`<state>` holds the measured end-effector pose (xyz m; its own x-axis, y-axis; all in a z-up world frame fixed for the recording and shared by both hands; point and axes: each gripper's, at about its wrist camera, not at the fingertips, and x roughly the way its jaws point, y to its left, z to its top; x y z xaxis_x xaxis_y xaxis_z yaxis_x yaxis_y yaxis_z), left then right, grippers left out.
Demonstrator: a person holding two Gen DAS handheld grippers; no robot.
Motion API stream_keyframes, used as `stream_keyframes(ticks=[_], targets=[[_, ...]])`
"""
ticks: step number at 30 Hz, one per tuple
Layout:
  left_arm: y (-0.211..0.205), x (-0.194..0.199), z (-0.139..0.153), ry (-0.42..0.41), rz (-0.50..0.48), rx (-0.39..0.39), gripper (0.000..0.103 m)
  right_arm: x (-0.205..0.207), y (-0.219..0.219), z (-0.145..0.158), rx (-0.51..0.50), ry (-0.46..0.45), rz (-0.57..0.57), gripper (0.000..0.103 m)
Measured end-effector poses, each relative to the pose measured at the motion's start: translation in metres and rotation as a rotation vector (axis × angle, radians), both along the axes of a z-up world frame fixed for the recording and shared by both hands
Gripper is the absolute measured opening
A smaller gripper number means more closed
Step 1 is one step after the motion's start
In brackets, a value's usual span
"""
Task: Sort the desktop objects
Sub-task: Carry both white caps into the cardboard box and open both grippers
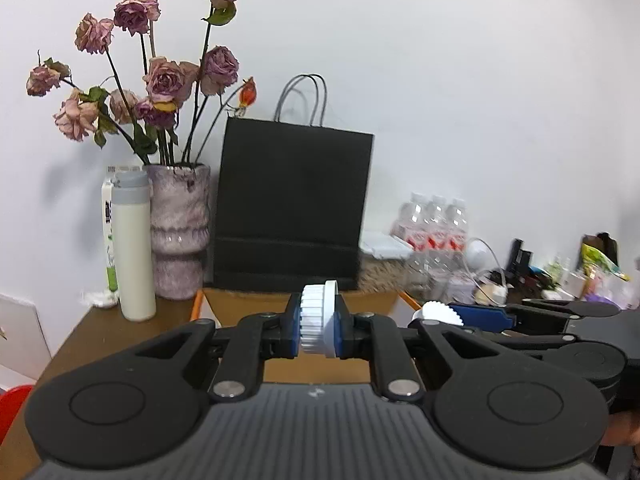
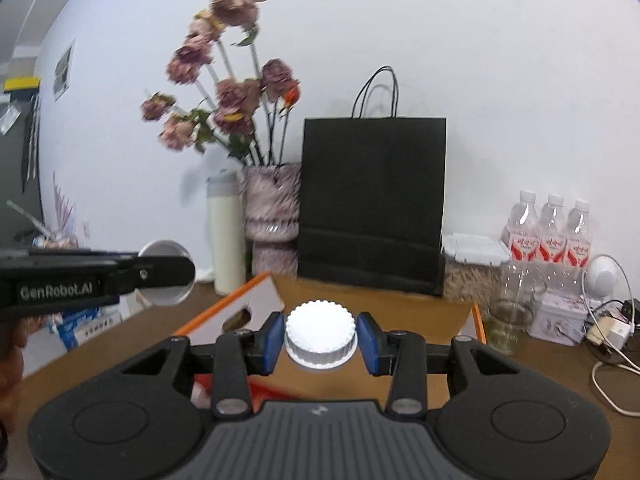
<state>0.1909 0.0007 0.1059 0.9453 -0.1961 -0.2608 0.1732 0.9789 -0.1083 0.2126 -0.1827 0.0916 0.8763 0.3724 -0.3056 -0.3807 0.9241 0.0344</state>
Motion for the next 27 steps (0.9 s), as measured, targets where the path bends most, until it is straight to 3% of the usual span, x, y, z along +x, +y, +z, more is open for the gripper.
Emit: stream_keyframes(ticks=[8,14,27], targets=[[0.003,0.057,-0.012,0.021,0.048,-0.027,0.015,0.053,-0.009,-0.010,0.021,0.023,-0.063,0.039],[0.003,0.094,-0.033,0.085,0.048,-0.046,0.015,0.086,-0.014,-0.032,-0.029,0.098,-0.068,0.039],[-0.003,0.131,-0.087,0.280,0.037,0.005,0.015,0.119,-0.004,-0.077,-0.147,0.252,-0.071,0.039]])
